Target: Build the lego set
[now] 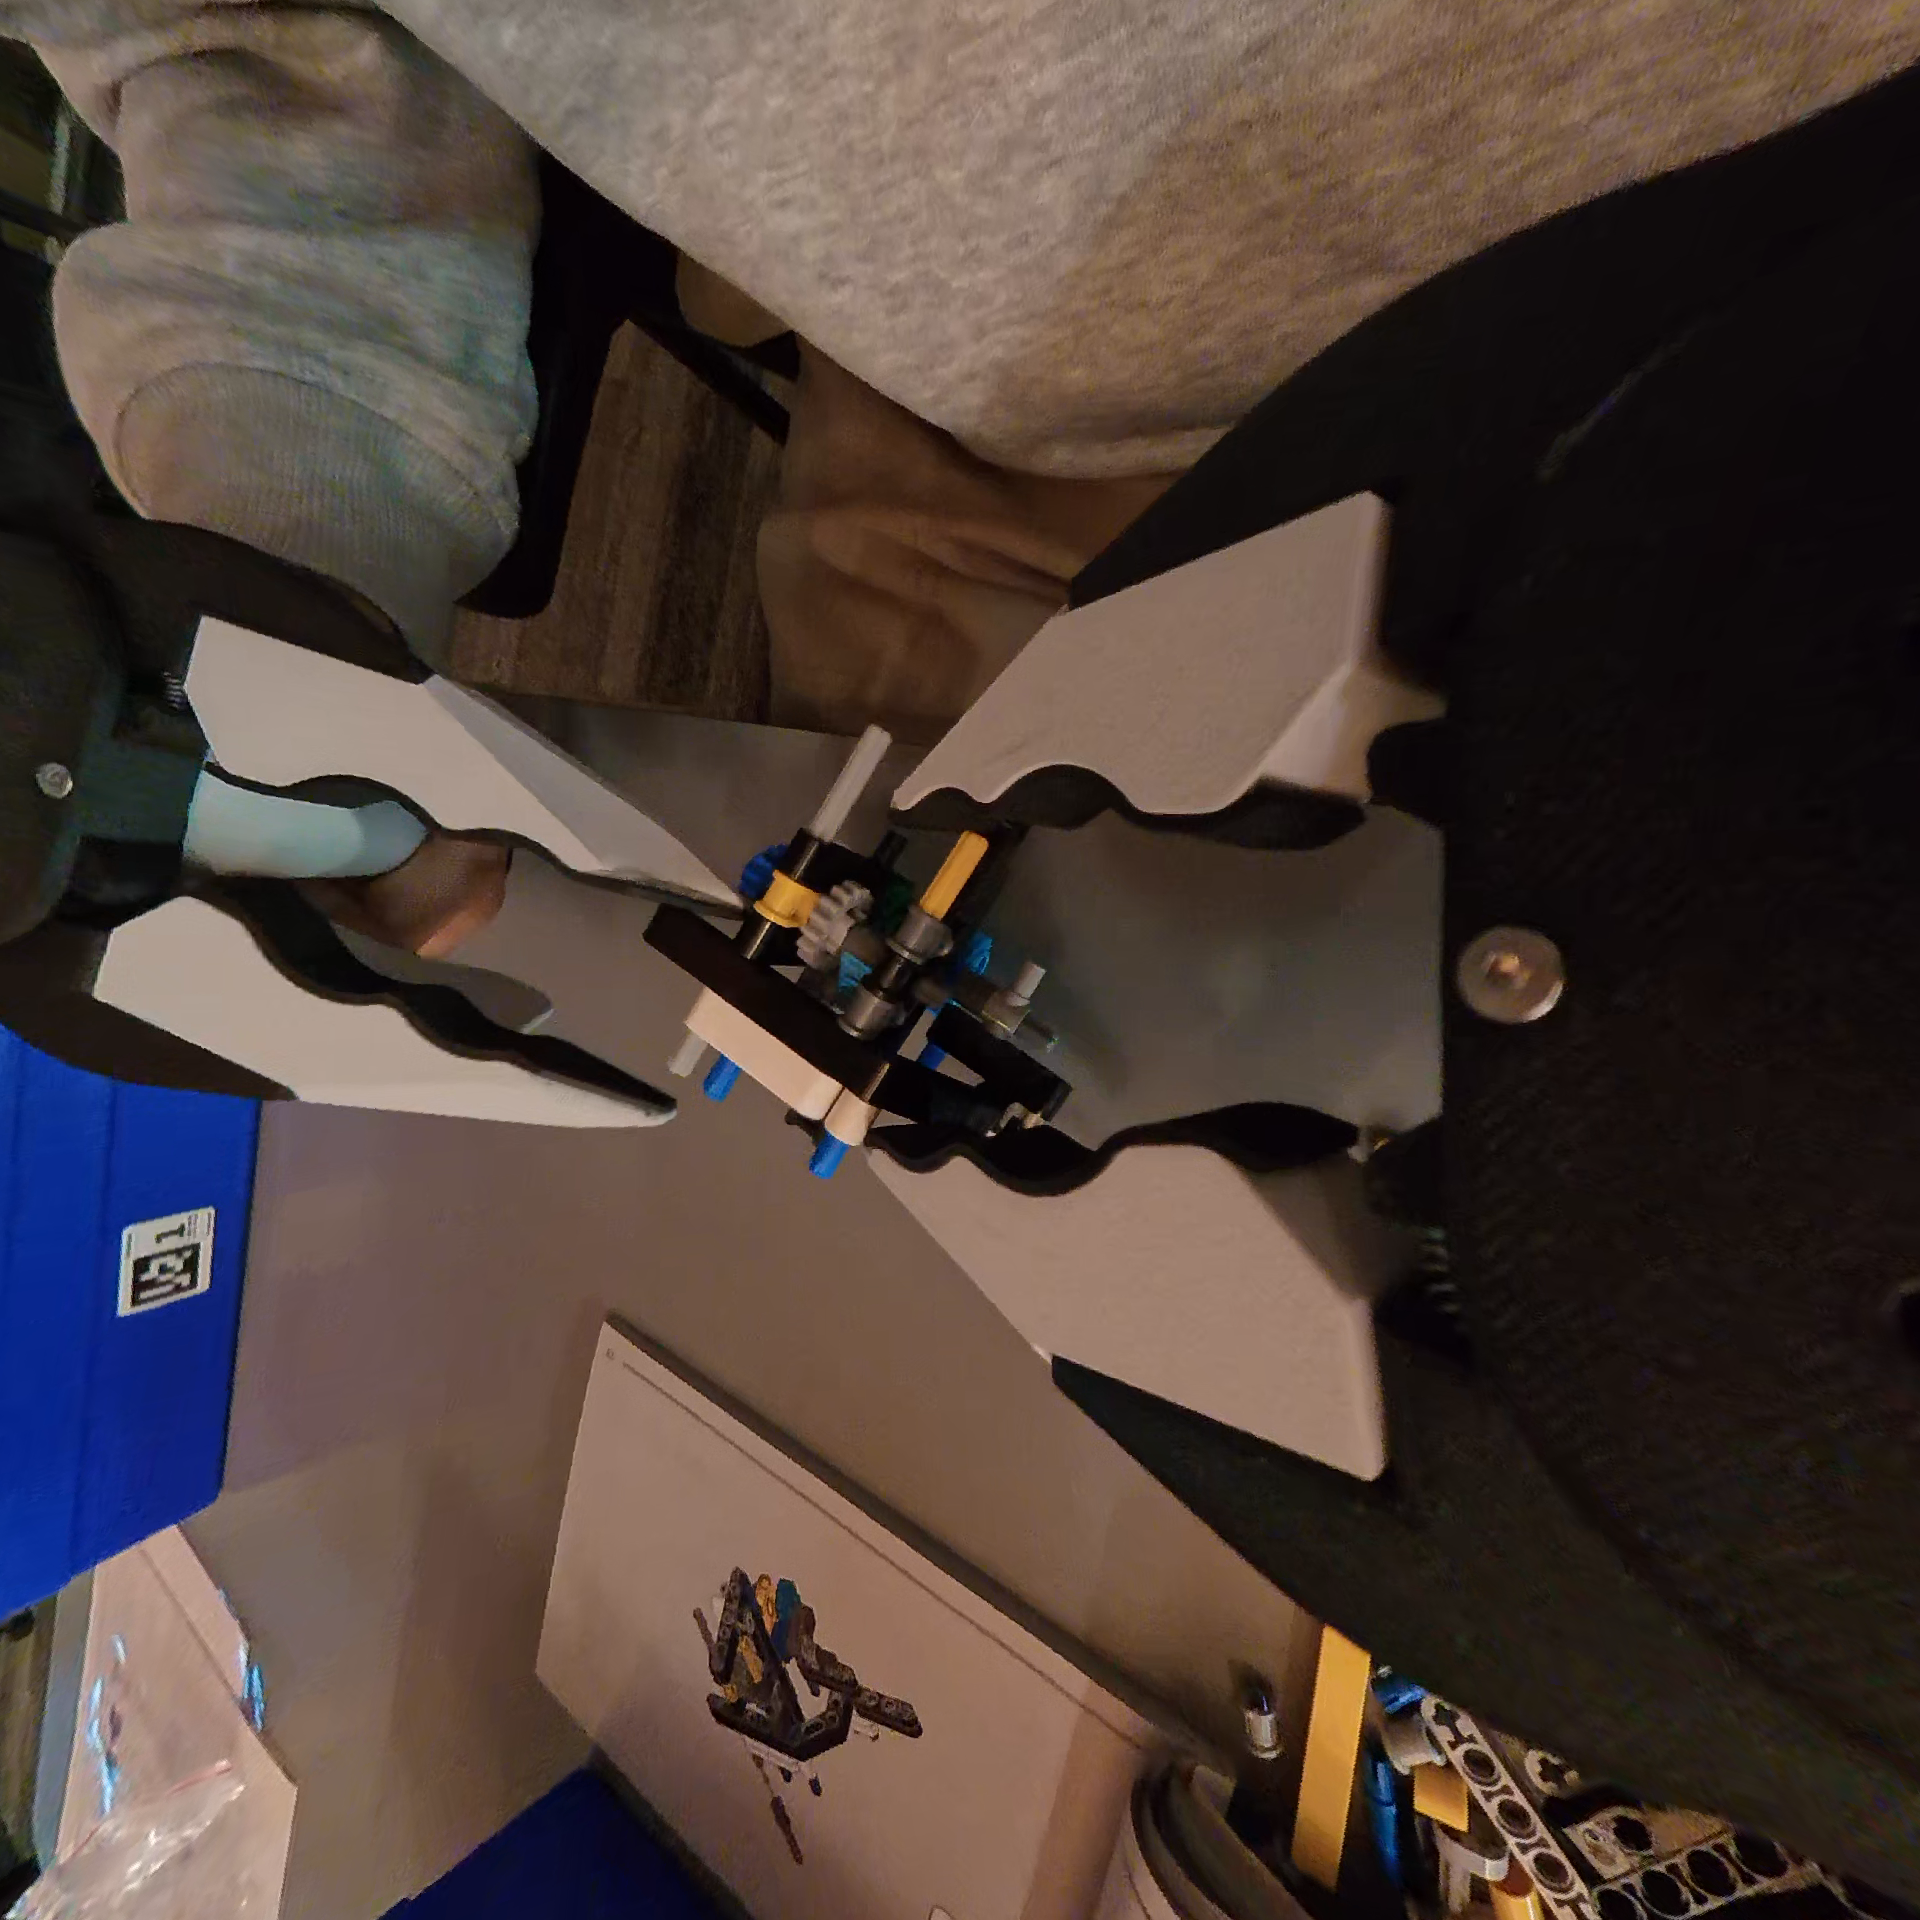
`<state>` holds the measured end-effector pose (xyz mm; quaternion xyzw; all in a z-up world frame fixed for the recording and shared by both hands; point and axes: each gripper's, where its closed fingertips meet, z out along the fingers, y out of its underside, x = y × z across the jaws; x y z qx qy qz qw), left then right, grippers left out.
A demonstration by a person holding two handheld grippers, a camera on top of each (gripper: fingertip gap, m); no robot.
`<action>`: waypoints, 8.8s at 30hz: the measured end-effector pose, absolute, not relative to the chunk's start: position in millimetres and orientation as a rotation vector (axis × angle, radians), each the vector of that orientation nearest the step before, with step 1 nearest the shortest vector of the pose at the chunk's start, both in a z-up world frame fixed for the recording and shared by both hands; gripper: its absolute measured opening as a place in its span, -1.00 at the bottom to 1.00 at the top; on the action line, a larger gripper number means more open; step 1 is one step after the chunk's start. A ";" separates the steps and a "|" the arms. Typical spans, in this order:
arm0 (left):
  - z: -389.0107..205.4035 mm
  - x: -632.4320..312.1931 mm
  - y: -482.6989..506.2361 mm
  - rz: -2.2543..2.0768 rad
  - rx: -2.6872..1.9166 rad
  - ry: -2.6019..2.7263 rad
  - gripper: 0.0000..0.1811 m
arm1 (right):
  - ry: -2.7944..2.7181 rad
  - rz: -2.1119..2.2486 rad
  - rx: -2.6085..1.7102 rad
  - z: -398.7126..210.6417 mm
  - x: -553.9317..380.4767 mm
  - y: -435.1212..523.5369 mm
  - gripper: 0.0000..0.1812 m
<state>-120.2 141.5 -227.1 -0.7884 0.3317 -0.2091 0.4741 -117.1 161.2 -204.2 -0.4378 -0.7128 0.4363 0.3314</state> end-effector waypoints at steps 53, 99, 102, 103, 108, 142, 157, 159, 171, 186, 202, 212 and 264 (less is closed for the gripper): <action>-221.2 -120.7 141.3 -0.532 -1.940 0.748 -0.38 | -1.768 1.304 -1.239 -203.6 -119.4 161.6 -0.70; -219.1 -116.1 139.6 -0.499 -1.929 0.762 -0.40 | -1.771 1.352 -1.214 -198.5 -118.3 153.0 -0.60; -219.1 -116.2 139.6 -0.496 -1.928 0.763 -0.40 | -1.772 1.349 -1.210 -198.8 -119.5 152.6 -0.60; -219.2 -116.2 139.7 -0.496 -1.928 0.763 -0.40 | -1.772 1.350 -1.210 -198.8 -119.2 152.6 -0.60; -219.4 -116.6 140.0 -0.495 -1.929 0.762 -0.40 | -1.782 1.368 -1.227 -200.6 -120.2 151.2 -0.50; -220.8 -118.7 142.2 -0.446 -1.927 0.764 -0.41 | -1.807 1.347 -1.216 -204.1 -124.1 146.7 -0.47; -222.3 -120.3 144.4 -0.424 -1.934 0.763 -0.46 | -1.808 1.264 -1.186 -201.0 -122.1 149.1 -0.63; -222.3 -120.8 144.9 -0.433 -1.938 0.756 -0.45 | -1.769 1.232 -1.185 -200.6 -123.2 156.8 -0.46; -223.1 -125.3 149.7 -0.409 -1.950 0.726 -0.45 | -1.691 1.150 -1.227 -199.1 -123.1 145.3 -0.34; -223.4 -126.0 150.8 -0.399 -1.960 0.719 -0.47 | -1.725 1.080 -1.133 -201.4 -124.1 145.1 -0.44; -224.5 -126.3 149.0 -0.386 -2.004 0.732 -0.53 | -1.746 1.064 -1.107 -202.6 -124.1 143.3 -0.47; -230.2 -127.7 150.7 -0.309 -2.045 0.734 -0.53 | -1.731 1.071 -1.128 -200.0 -122.7 143.7 -0.48; -221.5 -139.9 156.4 -0.289 -2.034 0.667 -0.27 | -1.654 1.157 -1.235 -197.0 -108.4 177.7 -0.92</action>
